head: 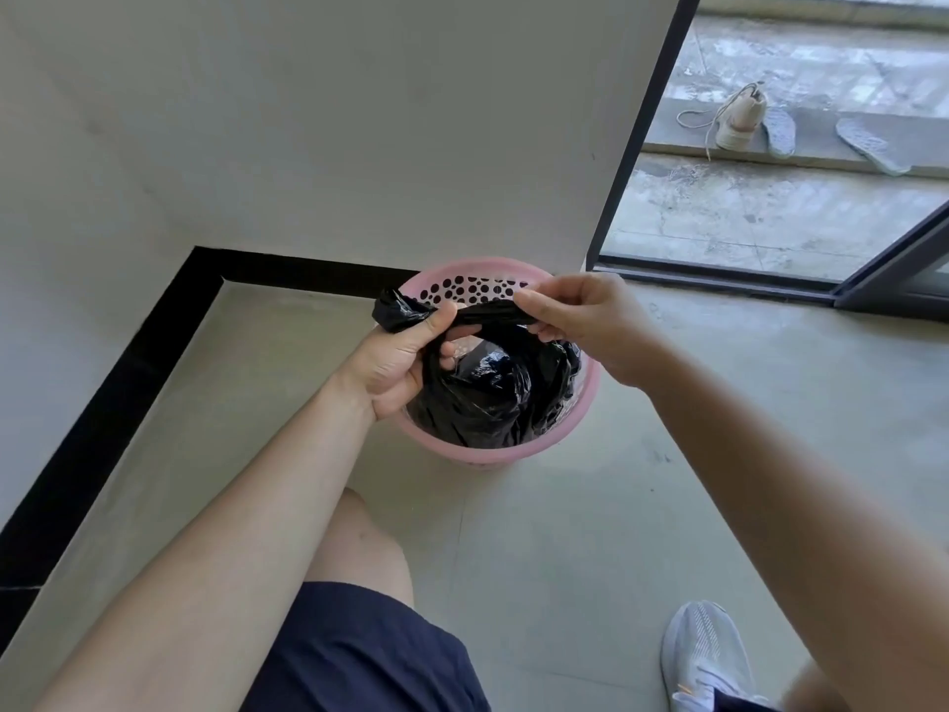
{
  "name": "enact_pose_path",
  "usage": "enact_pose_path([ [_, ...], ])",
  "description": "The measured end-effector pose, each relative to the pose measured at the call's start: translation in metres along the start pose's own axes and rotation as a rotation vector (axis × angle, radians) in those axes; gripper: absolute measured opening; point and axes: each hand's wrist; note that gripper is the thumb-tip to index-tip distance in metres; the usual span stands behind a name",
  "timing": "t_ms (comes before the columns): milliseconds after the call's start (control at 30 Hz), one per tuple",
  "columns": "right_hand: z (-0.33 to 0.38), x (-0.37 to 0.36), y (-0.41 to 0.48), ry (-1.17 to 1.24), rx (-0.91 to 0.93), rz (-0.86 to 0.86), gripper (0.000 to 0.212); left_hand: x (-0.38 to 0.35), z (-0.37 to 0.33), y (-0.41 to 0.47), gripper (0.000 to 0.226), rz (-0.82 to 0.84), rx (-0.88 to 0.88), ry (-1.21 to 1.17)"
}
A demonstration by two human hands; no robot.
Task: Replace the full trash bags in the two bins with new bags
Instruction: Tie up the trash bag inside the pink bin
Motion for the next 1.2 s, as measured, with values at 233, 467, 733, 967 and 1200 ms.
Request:
enact_pose_path([
  [233, -0.033, -0.020, -0.013, -0.265, -0.164, 0.266, 0.017, 0.006, 0.003, 0.000, 0.014, -0.146, -0.154, 0.165],
  [467, -0.040, -0.028, 0.004, -0.655, 0.189, 0.001, 0.064, 0.022, -0.005, -0.002, 0.018, -0.189, -0.239, 0.406],
  [733, -0.042, -0.038, 0.026, -0.730, 0.213, 0.132, 0.017, 0.025, -0.004, 0.001, 0.026, -0.309, -0.196, 0.468],
  [967, -0.047, -0.027, 0.003, -0.488, 0.045, 0.254, 0.003, 0.014, 0.005, 0.003, 0.017, -0.319, -0.122, 0.074],
  [1200, -0.064, -0.044, -0.001, -0.509, -0.076, 0.306, 0.018, 0.002, 0.014, 0.009, 0.020, -0.369, -0.199, -0.181],
])
Point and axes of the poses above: each hand's wrist, its own y-axis towards the middle knuckle, its own x-axis out of the back of the hand, z = x × y, and after that the axes turned 6 degrees about x, right-handed
